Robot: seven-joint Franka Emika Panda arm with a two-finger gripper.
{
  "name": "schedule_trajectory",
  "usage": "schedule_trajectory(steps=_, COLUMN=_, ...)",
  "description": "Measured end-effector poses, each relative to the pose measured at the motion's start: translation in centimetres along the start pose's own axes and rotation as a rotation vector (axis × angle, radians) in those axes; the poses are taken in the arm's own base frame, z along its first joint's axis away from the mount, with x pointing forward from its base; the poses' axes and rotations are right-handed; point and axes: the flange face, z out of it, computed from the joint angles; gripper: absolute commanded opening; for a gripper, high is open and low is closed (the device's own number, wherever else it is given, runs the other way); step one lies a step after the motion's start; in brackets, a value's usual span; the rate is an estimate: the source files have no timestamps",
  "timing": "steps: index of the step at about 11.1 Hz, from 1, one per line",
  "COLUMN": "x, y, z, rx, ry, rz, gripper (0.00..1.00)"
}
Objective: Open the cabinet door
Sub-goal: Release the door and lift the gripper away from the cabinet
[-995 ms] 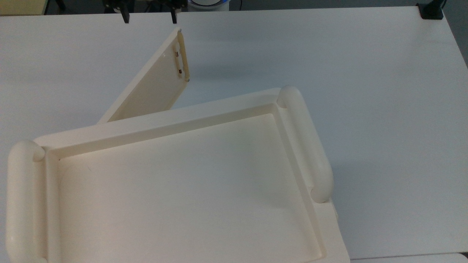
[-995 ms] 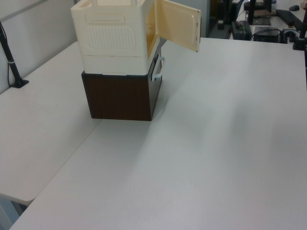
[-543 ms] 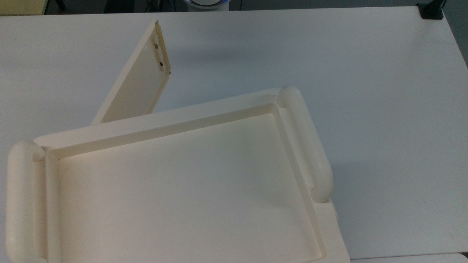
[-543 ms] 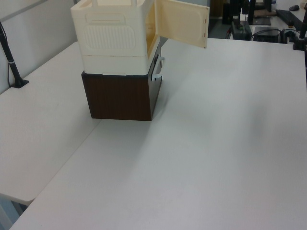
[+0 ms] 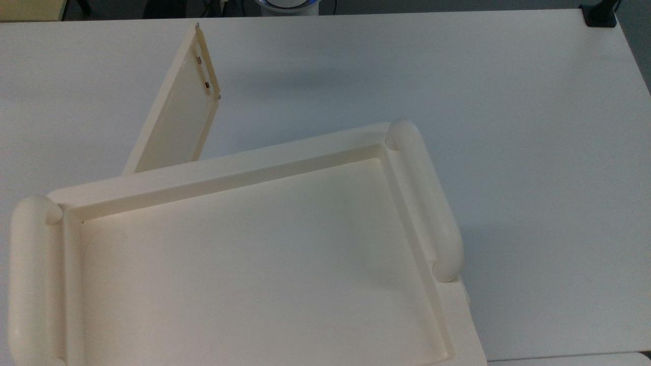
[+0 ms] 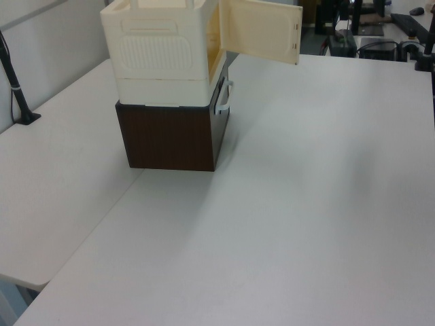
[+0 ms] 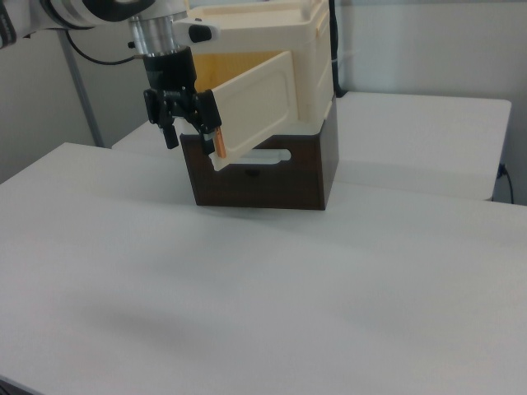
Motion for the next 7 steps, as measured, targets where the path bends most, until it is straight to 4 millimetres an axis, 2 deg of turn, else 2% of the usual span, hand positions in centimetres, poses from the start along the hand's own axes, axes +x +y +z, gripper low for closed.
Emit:
schedule_trajectory(steps=2, x=0.0, y=0.0, z=0.1, rx=0.052, ry=-0.002, rz=0.000, gripper=1.00)
schedule_trajectory(steps=4, x=0.1, y=1.1, z=0.2, rx=0.107, ry=-0.003, rz=0.014, gripper=1.00)
schedule_trajectory(steps=7, x=0.1, y=1.5, z=0.3, rx=0.115, ry=-0.003, rz=0.015, gripper=1.00)
